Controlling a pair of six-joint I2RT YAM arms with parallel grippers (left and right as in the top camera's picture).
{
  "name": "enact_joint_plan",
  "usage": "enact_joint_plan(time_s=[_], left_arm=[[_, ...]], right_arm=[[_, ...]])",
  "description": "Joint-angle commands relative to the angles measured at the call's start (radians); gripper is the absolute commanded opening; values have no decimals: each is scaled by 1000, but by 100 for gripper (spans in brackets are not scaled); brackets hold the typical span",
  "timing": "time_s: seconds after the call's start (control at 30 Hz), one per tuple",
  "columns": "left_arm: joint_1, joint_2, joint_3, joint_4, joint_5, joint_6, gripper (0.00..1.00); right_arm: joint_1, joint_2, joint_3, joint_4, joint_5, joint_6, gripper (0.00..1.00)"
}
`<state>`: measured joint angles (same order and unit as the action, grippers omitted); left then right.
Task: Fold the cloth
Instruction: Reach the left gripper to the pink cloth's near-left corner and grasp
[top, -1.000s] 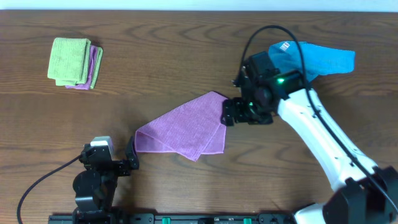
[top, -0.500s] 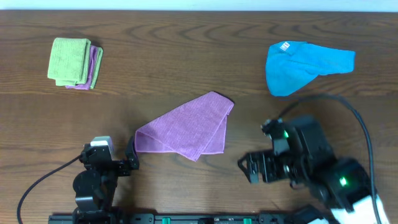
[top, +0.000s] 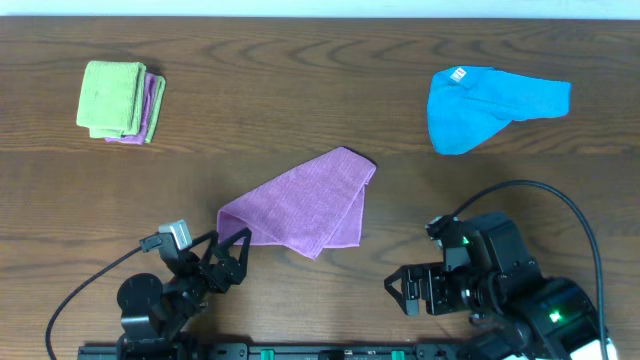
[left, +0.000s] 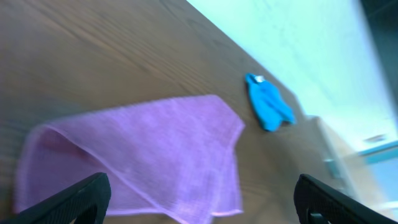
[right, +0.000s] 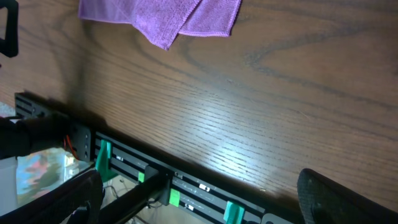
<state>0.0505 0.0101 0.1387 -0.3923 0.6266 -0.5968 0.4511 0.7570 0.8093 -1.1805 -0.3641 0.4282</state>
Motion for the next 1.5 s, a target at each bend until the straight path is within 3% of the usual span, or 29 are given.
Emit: enact_joint_plan(time_s=[0.0,0.27,0.5,0.67,0.93,0.97,1.0,1.07,1.1,1.23,1.33,1.47], left_arm=[[1,-6,-19,14,90,-114,96],[-76,157,38,111,12,-36,96],[-225,588,306,6,-176,260,96],[-443,941,533,-155,-467,415,96],[-821,1289,598,-163,-841,409,96],[-846,1316,598,-155,-854,410,100],[-870,1345,598,-145,-867,410,91],[-904,1391,598,-125,-867,410,63],[-914,1406,598,-109,-851,410,58],[-924,1416,598,-32,-687,410,58],[-925,1417,598,49,-565,410,52],[-925,1424,597,77,-576,409,38]], right_arm=[[6,-6,-6,5,-6,8,99],[6,-6,-6,71,-6,8,99],[-18,-6,-3,115,29,10,99],[-133,-6,50,125,27,2,99],[-269,-8,145,65,27,-82,99],[-275,-8,146,59,27,-90,99],[-278,-8,146,50,27,-94,99],[-280,-8,146,34,27,-112,99],[-280,-8,146,26,27,-120,99],[-280,-7,146,5,27,-135,99],[-280,-7,146,1,27,-138,99],[-280,-7,146,-10,27,-144,99]])
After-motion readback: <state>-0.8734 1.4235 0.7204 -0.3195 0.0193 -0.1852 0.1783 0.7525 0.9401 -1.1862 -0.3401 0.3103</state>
